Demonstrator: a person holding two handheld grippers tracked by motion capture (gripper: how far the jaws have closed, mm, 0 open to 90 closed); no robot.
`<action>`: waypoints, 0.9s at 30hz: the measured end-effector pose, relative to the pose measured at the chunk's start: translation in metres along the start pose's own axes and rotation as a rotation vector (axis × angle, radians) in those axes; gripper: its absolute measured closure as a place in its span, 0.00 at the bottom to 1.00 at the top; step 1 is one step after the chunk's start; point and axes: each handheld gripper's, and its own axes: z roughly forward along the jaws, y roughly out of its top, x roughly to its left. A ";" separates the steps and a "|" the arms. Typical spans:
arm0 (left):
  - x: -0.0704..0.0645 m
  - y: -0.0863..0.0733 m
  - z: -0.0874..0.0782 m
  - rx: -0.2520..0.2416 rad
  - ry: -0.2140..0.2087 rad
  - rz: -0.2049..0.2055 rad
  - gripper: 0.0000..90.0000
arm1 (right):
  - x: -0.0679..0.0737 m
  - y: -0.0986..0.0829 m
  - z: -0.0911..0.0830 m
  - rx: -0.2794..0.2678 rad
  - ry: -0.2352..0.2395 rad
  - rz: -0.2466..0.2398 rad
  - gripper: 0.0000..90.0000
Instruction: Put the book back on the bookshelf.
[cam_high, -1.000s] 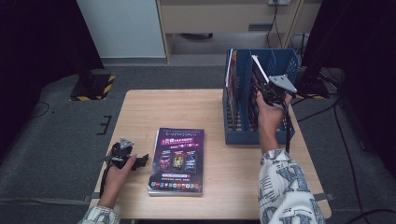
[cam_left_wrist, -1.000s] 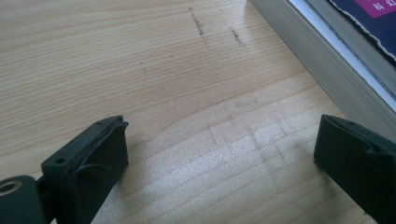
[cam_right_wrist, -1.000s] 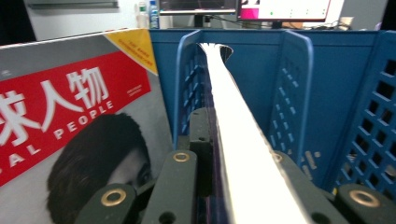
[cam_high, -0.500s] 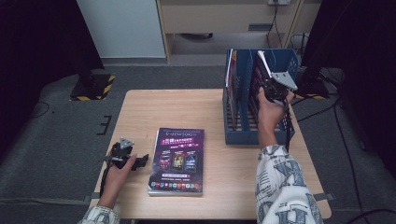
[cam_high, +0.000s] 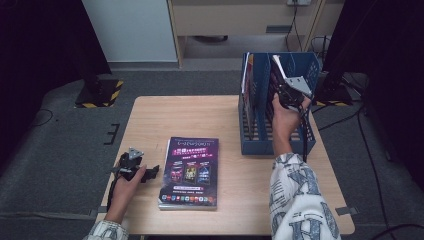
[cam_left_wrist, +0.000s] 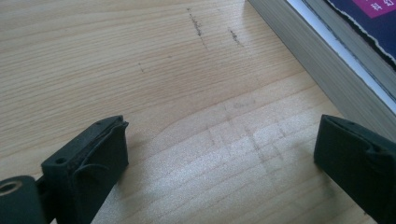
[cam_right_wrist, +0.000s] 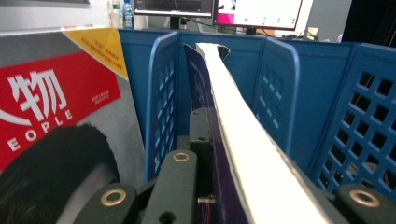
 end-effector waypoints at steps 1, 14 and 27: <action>0.000 0.000 0.000 0.000 0.000 0.000 0.02 | 0.001 -0.002 0.001 0.005 0.001 0.001 0.92; 0.000 0.000 0.000 0.001 -0.001 0.002 0.02 | 0.015 -0.005 0.000 -0.002 0.072 -0.002 0.89; 0.000 0.000 0.000 0.001 -0.001 0.002 0.02 | 0.014 0.002 -0.011 0.010 0.148 0.011 0.58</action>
